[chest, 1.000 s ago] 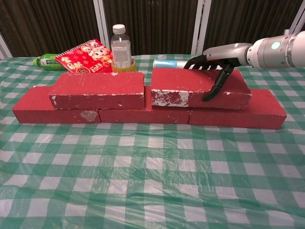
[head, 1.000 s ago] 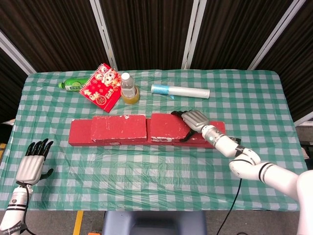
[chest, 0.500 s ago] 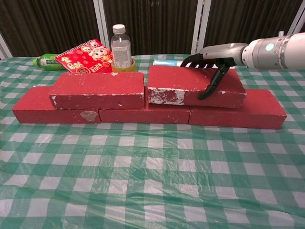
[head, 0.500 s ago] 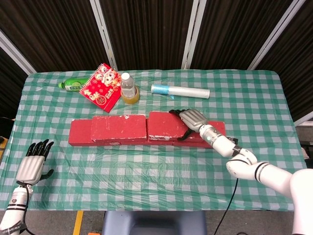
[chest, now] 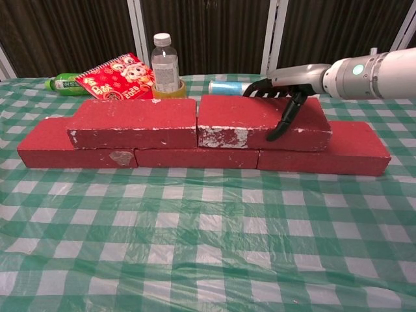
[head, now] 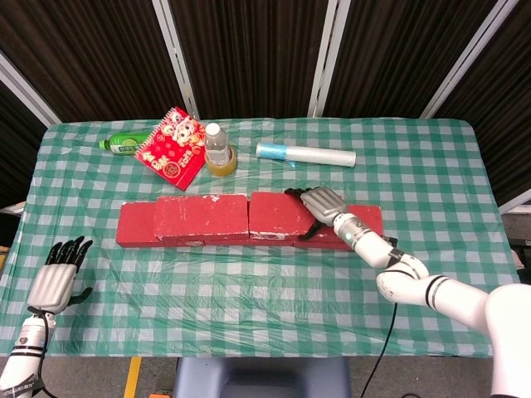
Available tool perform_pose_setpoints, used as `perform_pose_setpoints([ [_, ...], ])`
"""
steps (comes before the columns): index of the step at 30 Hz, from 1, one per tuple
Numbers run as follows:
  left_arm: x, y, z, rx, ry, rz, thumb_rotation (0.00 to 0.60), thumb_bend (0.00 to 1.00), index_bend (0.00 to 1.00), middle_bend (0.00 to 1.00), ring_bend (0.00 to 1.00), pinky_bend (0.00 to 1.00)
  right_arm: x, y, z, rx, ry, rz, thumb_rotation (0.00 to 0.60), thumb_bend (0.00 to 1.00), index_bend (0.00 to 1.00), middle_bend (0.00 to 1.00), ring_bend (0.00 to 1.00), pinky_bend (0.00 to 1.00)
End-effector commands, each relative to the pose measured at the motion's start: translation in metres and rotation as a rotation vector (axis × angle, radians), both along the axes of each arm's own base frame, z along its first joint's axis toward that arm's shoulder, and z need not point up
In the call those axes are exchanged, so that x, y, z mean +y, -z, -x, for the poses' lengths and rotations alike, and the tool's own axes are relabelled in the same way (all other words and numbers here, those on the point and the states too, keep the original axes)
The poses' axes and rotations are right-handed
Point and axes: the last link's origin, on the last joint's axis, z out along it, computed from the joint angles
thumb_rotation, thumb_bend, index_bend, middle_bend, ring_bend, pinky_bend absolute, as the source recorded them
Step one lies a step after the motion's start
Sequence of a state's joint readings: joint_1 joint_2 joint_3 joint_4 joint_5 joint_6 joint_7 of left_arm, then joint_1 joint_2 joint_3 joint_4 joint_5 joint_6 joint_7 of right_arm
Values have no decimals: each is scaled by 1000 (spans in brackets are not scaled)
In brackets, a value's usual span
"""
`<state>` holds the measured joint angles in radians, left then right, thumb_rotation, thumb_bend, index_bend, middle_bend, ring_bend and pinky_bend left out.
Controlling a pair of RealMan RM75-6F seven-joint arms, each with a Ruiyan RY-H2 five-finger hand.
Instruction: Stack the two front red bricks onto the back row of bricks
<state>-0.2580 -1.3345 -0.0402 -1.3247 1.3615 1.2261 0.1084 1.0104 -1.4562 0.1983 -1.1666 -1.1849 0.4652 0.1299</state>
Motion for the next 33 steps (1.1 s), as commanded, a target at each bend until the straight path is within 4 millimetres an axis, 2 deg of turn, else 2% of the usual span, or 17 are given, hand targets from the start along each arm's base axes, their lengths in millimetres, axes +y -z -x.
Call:
perform_pose_setpoints([
  [1,0,0,0,-3,-1,4,600,250,0,0,0,51,1,3,-3,2,7,-6,600,239,407,457,288,534],
  [7,-1,0,0,-7,0,8,600,249,0,0,0,51,3,6,-6,10,9,-12,600,239,327,407,250,530],
  [16,-1,0,0,-10,0,8,600,251,0,0,0,45,4,7,-5,32,25,-6,600,238,136,256,130,422],
  [27,0,0,0,-11,-1,11,600,252,0,0,0,44,4,5,-8,29,31,-4,600,208,17,200,79,380],
  [33,0,0,0,-11,0,12,600,253,0,0,0,44,6,3,-8,32,28,-8,600,170,0,183,58,333],
])
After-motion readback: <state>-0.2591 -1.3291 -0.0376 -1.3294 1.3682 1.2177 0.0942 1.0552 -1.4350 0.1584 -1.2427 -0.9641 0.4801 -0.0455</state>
